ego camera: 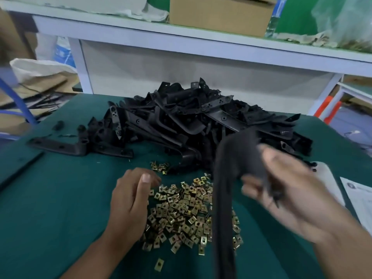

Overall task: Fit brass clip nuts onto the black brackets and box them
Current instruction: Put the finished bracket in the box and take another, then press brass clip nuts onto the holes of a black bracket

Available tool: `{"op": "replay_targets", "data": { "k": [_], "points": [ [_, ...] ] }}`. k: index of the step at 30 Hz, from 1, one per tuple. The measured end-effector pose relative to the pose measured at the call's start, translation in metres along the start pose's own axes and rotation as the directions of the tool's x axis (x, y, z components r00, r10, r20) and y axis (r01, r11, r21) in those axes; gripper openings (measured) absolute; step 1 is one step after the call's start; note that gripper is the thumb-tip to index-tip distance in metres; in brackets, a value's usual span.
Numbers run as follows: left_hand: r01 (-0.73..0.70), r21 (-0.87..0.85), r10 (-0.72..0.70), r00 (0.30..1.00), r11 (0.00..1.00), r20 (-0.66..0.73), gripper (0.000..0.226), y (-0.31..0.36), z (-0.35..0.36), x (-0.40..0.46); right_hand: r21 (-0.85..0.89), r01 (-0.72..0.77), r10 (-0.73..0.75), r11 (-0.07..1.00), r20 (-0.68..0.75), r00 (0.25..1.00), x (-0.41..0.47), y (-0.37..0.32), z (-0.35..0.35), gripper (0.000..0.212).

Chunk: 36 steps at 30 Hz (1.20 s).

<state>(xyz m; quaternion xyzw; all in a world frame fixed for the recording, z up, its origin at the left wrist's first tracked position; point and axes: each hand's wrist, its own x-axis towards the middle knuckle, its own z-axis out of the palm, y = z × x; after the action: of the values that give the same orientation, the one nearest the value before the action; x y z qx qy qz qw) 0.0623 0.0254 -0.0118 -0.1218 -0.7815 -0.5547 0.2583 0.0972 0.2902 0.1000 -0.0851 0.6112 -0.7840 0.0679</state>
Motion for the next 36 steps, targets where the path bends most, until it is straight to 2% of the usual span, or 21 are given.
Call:
{"op": "replay_targets", "data": {
  "k": [2, 4, 5, 7, 9, 11, 13, 15, 16, 19, 22, 26, 28, 31, 33, 36],
  "points": [
    [0.013, -0.198, 0.008, 0.995, 0.98, 0.101, 0.043, 0.005, 0.0, -0.002, -0.084, -0.274, 0.283, 0.958, 0.124, 0.951, 0.001, 0.02, 0.013, 0.045],
    [0.101, -0.327, -0.014, 0.966, 0.94, 0.258, 0.051, 0.011, -0.003, -0.004, -0.089, -0.398, 0.406, 0.913, 0.104, 0.908, 0.005, 0.04, 0.023, 0.041],
    [0.166, -0.35, -0.036, 0.936, 0.922, 0.349, 0.053, 0.013, -0.005, -0.006, -0.091, -0.408, 0.416, 0.908, 0.098, 0.904, 0.007, 0.049, 0.027, 0.033],
    [0.219, -0.285, -0.061, 0.878, 0.933, 0.474, 0.054, 0.015, -0.005, -0.009, -0.162, -0.374, 0.394, 0.913, 0.117, 0.911, 0.012, 0.061, 0.03, 0.019],
    [0.15, -0.172, -0.05, 0.875, 0.974, 0.481, 0.05, 0.017, -0.003, -0.01, -0.247, -0.333, 0.372, 0.91, 0.131, 0.919, 0.015, 0.065, 0.028, 0.014],
    [0.129, -0.139, -0.054, 0.894, 0.982, 0.444, 0.039, 0.017, -0.003, -0.008, -0.386, -0.259, 0.317, 0.885, 0.093, 0.944, 0.018, 0.069, 0.021, 0.018],
    [0.146, -0.137, -0.075, 0.903, 0.98, 0.423, 0.034, 0.015, -0.003, -0.006, -0.625, -0.121, 0.178, 0.772, 0.029, 0.984, 0.02, 0.073, 0.007, 0.02],
    [0.187, -0.149, -0.105, 0.892, 0.971, 0.439, 0.036, 0.013, -0.003, -0.006, -0.842, 0.021, 0.066, 0.539, 0.067, 0.996, 0.02, 0.077, -0.009, 0.022],
    [0.211, -0.156, -0.121, 0.885, 0.965, 0.45, 0.04, 0.012, -0.003, -0.006, -0.894, 0.071, 0.073, 0.442, 0.115, 0.991, 0.019, 0.079, -0.015, 0.029],
    [0.239, -0.16, -0.143, 0.878, 0.958, 0.458, 0.044, 0.012, -0.001, -0.006, -0.934, 0.166, 0.138, 0.315, 0.218, 0.966, 0.016, 0.086, -0.024, 0.044],
    [0.261, -0.184, -0.152, 0.876, 0.948, 0.458, 0.042, 0.01, -0.001, -0.005, -0.945, 0.222, 0.057, 0.241, 0.242, 0.968, 0.014, 0.093, -0.025, 0.034],
    [0.288, -0.196, -0.171, 0.871, 0.938, 0.462, 0.039, 0.012, 0.0, -0.003, -0.934, 0.232, -0.007, 0.272, 0.239, 0.971, 0.015, 0.096, -0.021, 0.014],
    [0.294, -0.2, -0.174, 0.869, 0.935, 0.463, 0.036, 0.012, 0.0, -0.003, -0.919, 0.2, -0.059, 0.34, 0.191, 0.98, 0.016, 0.097, -0.019, 0.014],
    [0.297, -0.206, -0.172, 0.866, 0.932, 0.47, 0.036, 0.013, 0.0, -0.003, -0.819, 0.133, -0.15, 0.559, 0.057, 0.987, 0.016, 0.093, -0.012, 0.006],
    [0.298, -0.203, -0.171, 0.861, 0.933, 0.478, 0.037, 0.013, 0.0, -0.004, -0.69, 0.067, -0.121, 0.721, -0.03, 0.992, 0.017, 0.088, -0.008, 0.008],
    [0.294, -0.198, -0.168, 0.86, 0.935, 0.482, 0.038, 0.013, 0.0, -0.005, -0.303, -0.055, 0.033, 0.952, -0.078, 0.996, 0.018, 0.082, -0.004, 0.006]
  ]
}}
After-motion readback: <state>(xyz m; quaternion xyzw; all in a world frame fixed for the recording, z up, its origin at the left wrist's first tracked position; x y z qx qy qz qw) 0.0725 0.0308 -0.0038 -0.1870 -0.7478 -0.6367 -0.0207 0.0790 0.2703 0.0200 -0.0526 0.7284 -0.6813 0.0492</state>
